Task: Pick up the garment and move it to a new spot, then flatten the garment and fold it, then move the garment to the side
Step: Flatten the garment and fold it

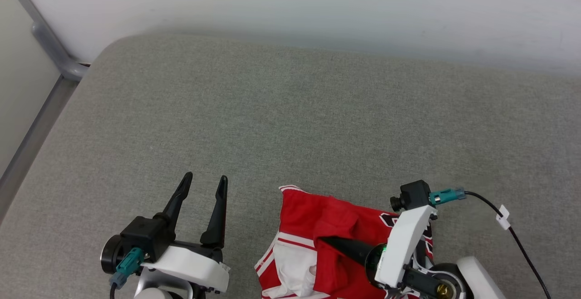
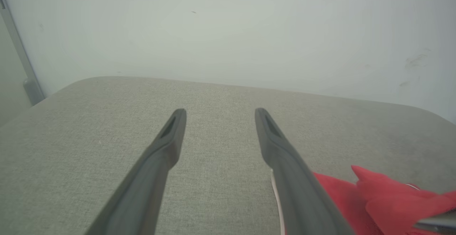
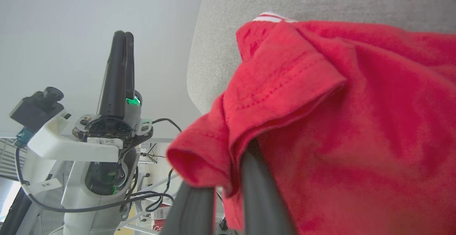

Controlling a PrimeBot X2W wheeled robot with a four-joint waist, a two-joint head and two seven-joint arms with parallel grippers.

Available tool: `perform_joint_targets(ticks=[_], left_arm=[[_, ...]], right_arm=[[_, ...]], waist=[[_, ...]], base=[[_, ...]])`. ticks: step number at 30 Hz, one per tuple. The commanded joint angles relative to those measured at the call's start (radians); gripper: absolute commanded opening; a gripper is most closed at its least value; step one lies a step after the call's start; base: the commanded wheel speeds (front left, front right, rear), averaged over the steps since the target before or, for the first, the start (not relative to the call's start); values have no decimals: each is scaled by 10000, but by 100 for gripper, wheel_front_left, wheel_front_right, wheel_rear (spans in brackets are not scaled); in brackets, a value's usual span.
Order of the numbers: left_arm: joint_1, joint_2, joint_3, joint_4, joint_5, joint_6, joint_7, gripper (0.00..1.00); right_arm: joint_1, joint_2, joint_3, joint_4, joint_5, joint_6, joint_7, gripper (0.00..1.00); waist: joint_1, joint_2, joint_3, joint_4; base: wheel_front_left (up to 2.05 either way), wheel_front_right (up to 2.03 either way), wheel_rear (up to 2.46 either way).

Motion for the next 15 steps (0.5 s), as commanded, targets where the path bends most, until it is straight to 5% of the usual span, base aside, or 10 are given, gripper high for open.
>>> perform_joint_targets(ticks=[1,6,8,9,15], left_arm=[[-177,-66,46,53,27,-66,-59,100],[-319,-212,109,131,68,-163,-75,100],[-389,-292,155,135,112,-244,-78,100],[-410,-331,184,144,143,-256,-79,100],[-330,-456,345,256,305,-428,-81,100]], right_arm=[[-255,3,270,253,10,-2,-350,0],[-488,3,831,771,68,0,-839,0],[-622,7,1006,927,-36,0,-1104,50],[-658,7,1089,1017,-23,0,-1205,100],[-922,-35,1541,936,-101,0,-1640,100]], waist=[[-1,0,193,72],[-1,0,410,119],[-1,0,493,130],[-1,0,516,131],[-1,0,410,64]], base=[[0,0,0],[0,0,0],[0,0,0],[0,0,0],[0,0,0]])
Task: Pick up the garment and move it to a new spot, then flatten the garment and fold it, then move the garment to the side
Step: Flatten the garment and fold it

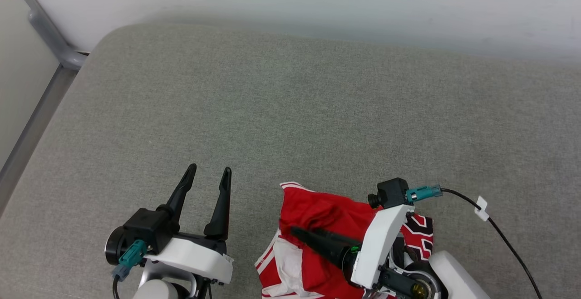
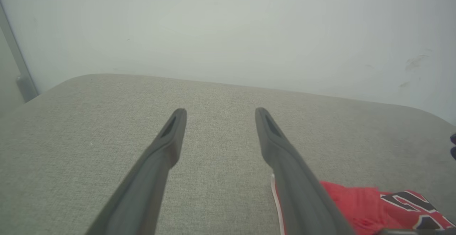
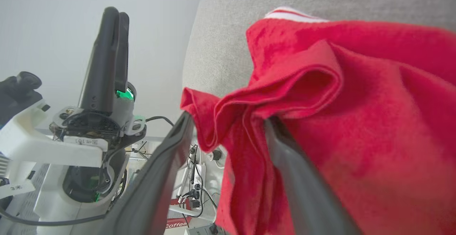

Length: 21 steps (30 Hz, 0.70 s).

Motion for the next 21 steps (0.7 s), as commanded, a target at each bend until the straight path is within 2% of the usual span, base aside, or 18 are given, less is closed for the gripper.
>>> perform_joint_targets(ticks=[1,7,11,14,21], left_arm=[[32,-28,43,36,77,-33,-68,100],[217,-113,118,144,220,-145,-69,100],[392,-105,169,208,289,-166,-69,100],[534,-65,226,228,310,-137,-69,100],[811,83,361,277,349,9,-68,100]], right_arm=[[-200,-91,85,-129,-68,0,-81,100],[-99,-765,629,-906,-829,0,-752,100],[133,-1174,420,-1055,-1673,0,-1586,100],[398,-1356,-336,-806,-2562,0,-2256,100],[1120,-1188,-2877,-919,-5111,0,-3331,100]], waist=[[-1,0,-79,-29],[-1,0,-475,-114],[-1,0,-754,-215],[-1,0,-963,-354],[-1,0,-1278,-748]], base=[[0,0,0],[0,0,0],[0,0,0],[0,0,0],[0,0,0]])
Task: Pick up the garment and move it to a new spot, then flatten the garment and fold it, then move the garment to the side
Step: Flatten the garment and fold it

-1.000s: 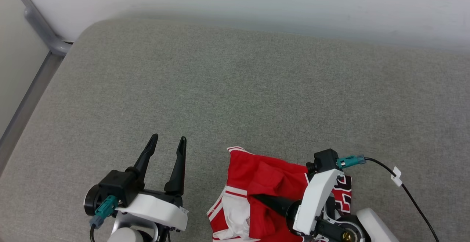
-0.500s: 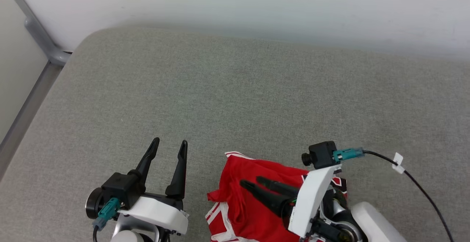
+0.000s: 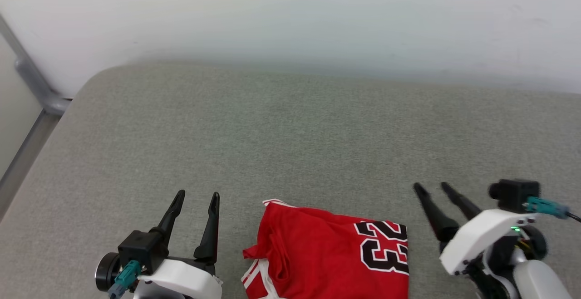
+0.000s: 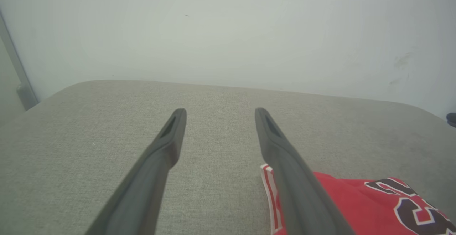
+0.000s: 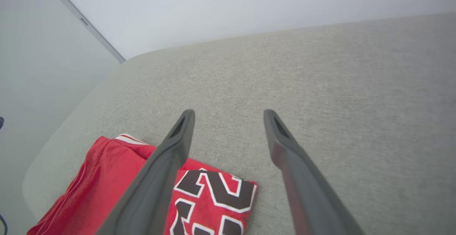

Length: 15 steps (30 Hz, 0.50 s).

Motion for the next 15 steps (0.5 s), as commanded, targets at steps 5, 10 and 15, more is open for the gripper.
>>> perform_joint_targets(ticks=[5,10,15], left_arm=[[268,145,90,-29,21,163,-8,100],[371,233,142,-36,-48,248,74,100],[556,313,165,-39,-96,336,169,100]], right_arm=[[725,478,-1613,-1008,-1904,0,-560,100],[1382,775,-2397,-2103,-3306,0,-1236,100],[2020,924,-2472,-2779,-4239,-2,-1677,100]], waist=[[0,0,-233,-378],[0,0,-447,-605],[0,0,-645,-805]], base=[[0,0,0],[0,0,0],[0,0,0]])
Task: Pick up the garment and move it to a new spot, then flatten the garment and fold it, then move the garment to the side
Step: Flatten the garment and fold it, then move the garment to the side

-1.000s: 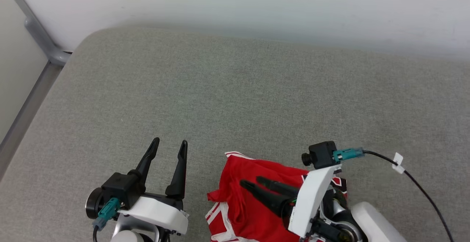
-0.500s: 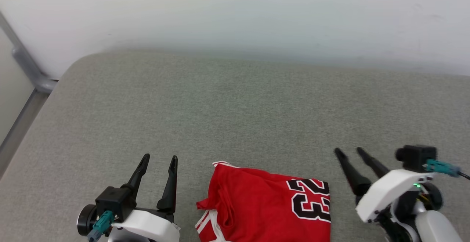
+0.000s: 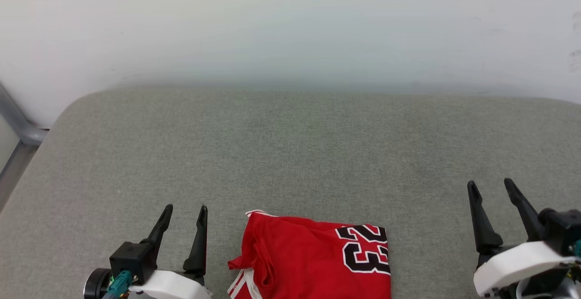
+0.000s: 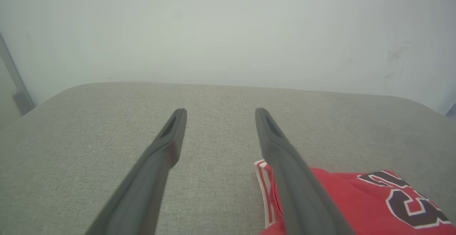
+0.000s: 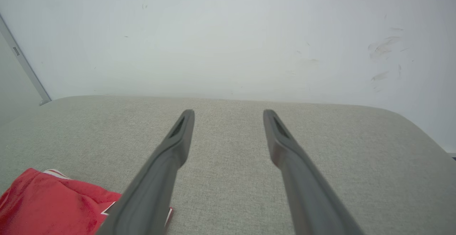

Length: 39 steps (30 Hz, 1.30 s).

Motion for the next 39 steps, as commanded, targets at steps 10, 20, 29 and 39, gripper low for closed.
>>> perform_joint_targets(ticks=[10,20,29,39], left_arm=[[482,141,83,97,-73,305,90,100],[417,190,27,143,-108,391,64,100],[97,213,-63,107,-125,340,29,100],[-459,166,-322,7,17,154,-49,100]], right_arm=[[1177,298,36,-763,-384,-4,-77,100],[1288,373,94,-1114,-180,-4,369,100],[1367,224,-282,-254,978,-4,1882,100],[874,-547,-144,930,2687,-2,4654,100]], waist=[[0,0,-406,-317],[0,0,-420,-368],[0,0,-255,-70],[0,0,409,706]], base=[[0,0,0],[0,0,0],[0,0,0],[0,0,0]])
